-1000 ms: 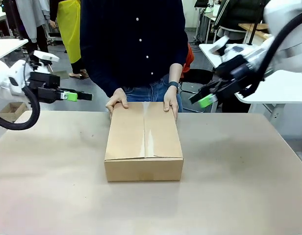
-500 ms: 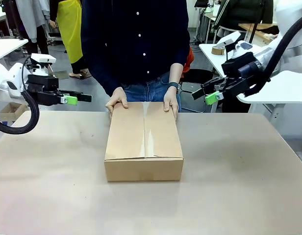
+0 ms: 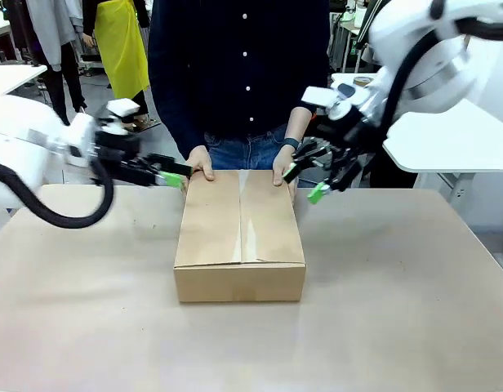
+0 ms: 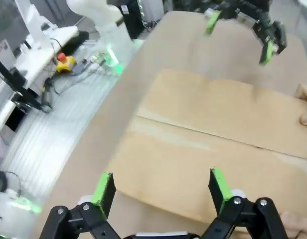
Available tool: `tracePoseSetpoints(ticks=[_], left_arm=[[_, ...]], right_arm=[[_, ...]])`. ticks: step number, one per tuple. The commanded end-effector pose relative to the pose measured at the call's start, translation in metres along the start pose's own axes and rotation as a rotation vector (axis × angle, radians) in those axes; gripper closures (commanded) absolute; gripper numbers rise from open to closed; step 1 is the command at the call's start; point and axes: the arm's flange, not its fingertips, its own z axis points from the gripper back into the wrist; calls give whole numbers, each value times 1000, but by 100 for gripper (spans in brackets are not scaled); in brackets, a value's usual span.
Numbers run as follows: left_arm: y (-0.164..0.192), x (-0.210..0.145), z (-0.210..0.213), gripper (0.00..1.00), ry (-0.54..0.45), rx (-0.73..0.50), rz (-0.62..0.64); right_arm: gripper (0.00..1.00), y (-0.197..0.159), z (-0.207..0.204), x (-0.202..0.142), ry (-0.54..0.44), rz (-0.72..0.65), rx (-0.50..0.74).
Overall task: Pack the gift set into the box.
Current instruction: Press and hold the closed box until the human finishes sealing it.
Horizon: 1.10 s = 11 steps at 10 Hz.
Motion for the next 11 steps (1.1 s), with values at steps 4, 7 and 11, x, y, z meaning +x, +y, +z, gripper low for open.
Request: tracePoseSetpoints(ticks=[4,7,11], left_arm=[[0,-10,-44,0,227,152,-170],[4,-15,-60,0,217,80,-257],[12,-28,-36,0,236,108,-240]], right_arm=[[0,-41,-30,-36,-52,63,-3],[0,-54,-49,-37,-75,82,-92],[0,-48,-70,-48,-84,41,-252]])
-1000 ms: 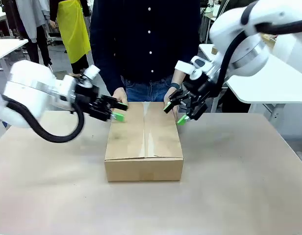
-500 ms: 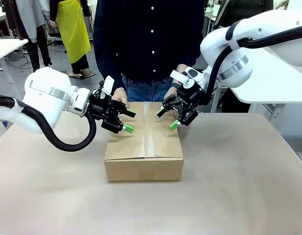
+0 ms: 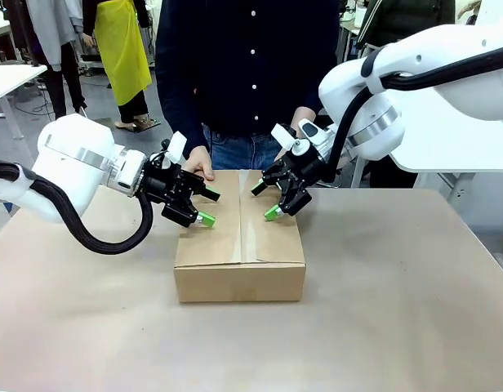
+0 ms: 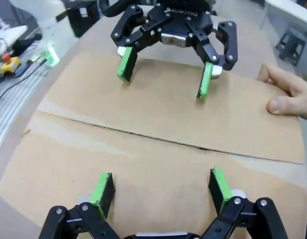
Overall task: Pack the gift set into the box.
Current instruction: Press and hold the closed box until the human finishes sealing it.
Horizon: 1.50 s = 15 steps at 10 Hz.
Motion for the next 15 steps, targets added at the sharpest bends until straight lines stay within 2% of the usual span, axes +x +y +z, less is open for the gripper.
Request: tracePoseSetpoints(ticks=[1,3,8,9,15], left_arm=[[4,-6,8,0,4,60,14],[7,-16,9,0,-9,96,51],[14,-24,4,0,14,102,89],[12,-18,12,0,-9,77,59],[12,-18,12,0,-9,77,59]], right_arm=[[0,13,0,-6,-26,3,-65],[0,18,9,-10,-25,-19,-98],[0,26,14,-15,-17,-13,-83],[0,16,15,-11,-11,-58,-57],[0,16,15,-11,-11,-58,-57]])
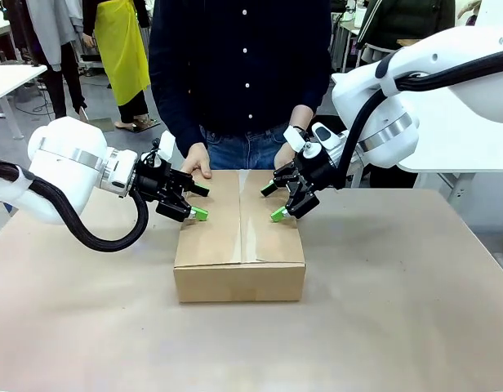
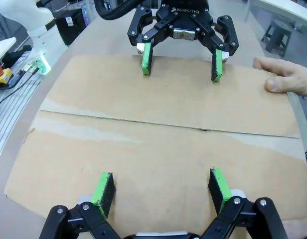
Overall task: Pack the gift set into the box.
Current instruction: Press and hold the closed box until the human finishes sealing it.
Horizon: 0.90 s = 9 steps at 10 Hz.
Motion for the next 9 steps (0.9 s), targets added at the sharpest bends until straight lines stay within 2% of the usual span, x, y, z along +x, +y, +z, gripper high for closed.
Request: tracePoseSetpoints(ticks=[1,9], left_arm=[[-1,-1,0,0,0,-2,1],[-1,-1,0,0,0,-2,1]], right_arm=[[0,-1,0,0,0,-2,-2],[0,-1,0,0,0,-2,-2]])
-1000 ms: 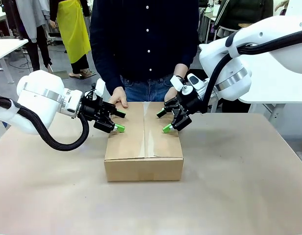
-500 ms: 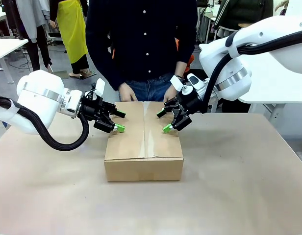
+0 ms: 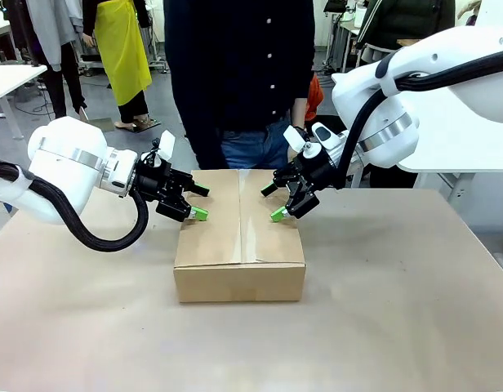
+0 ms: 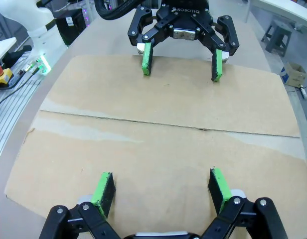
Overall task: Pack the gift set into the box.
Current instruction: Press and hold the closed box until the human finishes sealing it.
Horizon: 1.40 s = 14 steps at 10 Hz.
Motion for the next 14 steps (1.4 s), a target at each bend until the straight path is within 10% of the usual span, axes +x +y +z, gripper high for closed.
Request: tracePoseSetpoints(ticks=[1,14], left_arm=[[-1,-2,0,0,0,-2,2],[-1,-2,0,0,0,-2,2]], right_arm=[[0,-1,0,0,0,-2,-2],[0,0,2,0,-2,0,1]])
